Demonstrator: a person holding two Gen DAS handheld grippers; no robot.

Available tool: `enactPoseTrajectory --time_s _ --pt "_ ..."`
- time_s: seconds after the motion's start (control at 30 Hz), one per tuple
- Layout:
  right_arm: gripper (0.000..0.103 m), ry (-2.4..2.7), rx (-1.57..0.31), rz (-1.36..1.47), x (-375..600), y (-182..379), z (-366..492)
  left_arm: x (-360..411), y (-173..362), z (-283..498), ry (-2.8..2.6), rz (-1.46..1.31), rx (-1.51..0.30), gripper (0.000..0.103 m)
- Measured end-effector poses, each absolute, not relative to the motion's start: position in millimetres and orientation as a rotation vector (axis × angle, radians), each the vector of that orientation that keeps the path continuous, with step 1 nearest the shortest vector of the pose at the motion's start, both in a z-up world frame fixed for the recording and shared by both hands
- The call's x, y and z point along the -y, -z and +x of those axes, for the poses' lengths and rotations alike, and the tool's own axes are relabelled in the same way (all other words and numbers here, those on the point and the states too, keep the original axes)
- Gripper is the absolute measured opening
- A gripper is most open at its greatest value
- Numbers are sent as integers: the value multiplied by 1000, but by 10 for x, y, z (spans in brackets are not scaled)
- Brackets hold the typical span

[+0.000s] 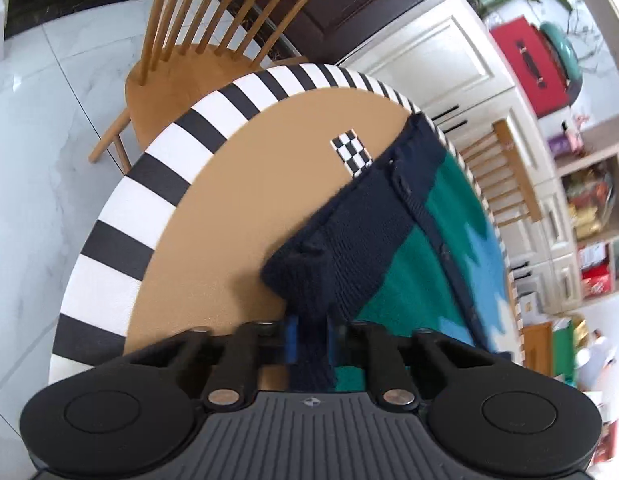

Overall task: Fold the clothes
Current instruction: 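Grasp the folded navy edge with the left gripper while the right gripper grasps the hem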

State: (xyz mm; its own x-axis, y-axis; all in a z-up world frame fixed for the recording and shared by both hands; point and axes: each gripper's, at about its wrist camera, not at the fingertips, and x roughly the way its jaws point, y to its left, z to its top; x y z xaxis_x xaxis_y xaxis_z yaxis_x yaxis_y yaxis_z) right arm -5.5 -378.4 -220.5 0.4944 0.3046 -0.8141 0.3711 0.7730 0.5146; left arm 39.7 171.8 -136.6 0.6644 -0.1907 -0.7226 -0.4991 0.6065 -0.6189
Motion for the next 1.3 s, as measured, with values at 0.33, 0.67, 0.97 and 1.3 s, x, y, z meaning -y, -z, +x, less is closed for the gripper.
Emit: enactPoseTrajectory --time_s 0.33,0.67,0.97,1.3 --pt "6 -45 -1097 598 3774 1994 -266 -1756 1063 117 -212 -832 -840 8" --pt "6 -131 -1177 698 3868 1670 -778 -1897 722 -653 -273 -1047 -866 8" --pt "6 -197 -870 666 3924 975 1061 -1791 162 1222 -119 -1121 -661 8" --pt "10 163 -985 815 3845 2064 2754 -1479 1066 2900 -407 -1120 -793 14"
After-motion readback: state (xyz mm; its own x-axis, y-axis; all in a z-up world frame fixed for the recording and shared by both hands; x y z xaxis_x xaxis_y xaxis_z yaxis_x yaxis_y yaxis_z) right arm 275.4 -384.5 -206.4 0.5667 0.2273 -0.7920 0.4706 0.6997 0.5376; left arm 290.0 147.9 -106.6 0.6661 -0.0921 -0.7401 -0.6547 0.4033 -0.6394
